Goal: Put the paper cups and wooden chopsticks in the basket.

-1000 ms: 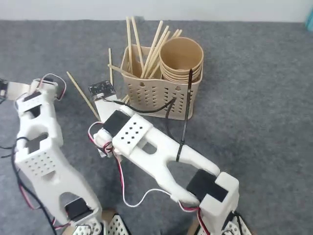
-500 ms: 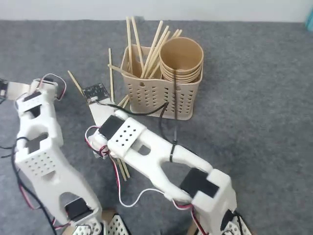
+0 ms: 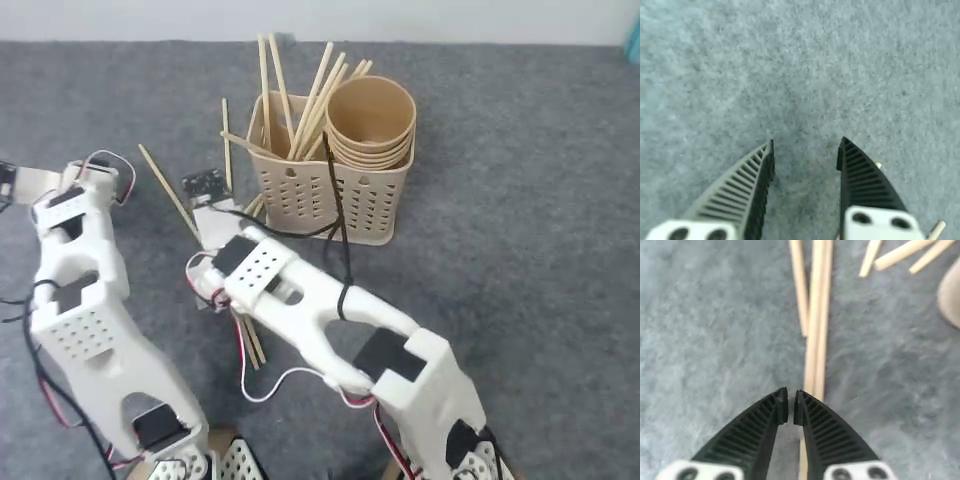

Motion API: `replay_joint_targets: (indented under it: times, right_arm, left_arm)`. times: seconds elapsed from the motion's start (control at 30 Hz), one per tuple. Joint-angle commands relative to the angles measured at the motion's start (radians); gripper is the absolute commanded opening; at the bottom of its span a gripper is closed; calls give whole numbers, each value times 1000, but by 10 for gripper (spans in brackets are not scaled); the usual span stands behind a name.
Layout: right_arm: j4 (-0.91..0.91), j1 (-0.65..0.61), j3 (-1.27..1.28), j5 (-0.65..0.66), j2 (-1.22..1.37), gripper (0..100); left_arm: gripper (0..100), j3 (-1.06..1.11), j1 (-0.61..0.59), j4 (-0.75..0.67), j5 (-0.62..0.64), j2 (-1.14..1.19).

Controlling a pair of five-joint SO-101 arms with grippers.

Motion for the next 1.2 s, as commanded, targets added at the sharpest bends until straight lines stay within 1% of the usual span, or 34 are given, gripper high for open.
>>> replay_joint_targets:
  times: [0.0, 0.23, 0.33, 0.5, 0.57, 0.8, 1.0, 1.17]
  right_arm:
    - [-7, 21, -52, 12, -25, 39]
    - [-15, 22, -52, 21, -16, 39]
    - [-16, 21, -54, 91, -2, 40]
    - [-76, 21, -55, 112, 56, 132]
    - [-77, 18, -55, 112, 65, 152]
    - [-81, 22, -68, 112, 74, 80]
    - [-77, 22, -109, 112, 125, 77]
    - [-68, 28, -192, 112, 214, 77]
  left_arm:
    - [199, -41, 11, 6, 8, -12]
    - [199, -41, 11, 6, 8, -12]
    - [199, -41, 11, 6, 8, -12]
    - [199, -41, 9, 6, 8, -12]
    - [199, -41, 9, 6, 8, -12]
    - [199, -41, 9, 6, 8, -12]
    - [199, -41, 9, 6, 8, -12]
    - [199, -41, 9, 6, 8, -12]
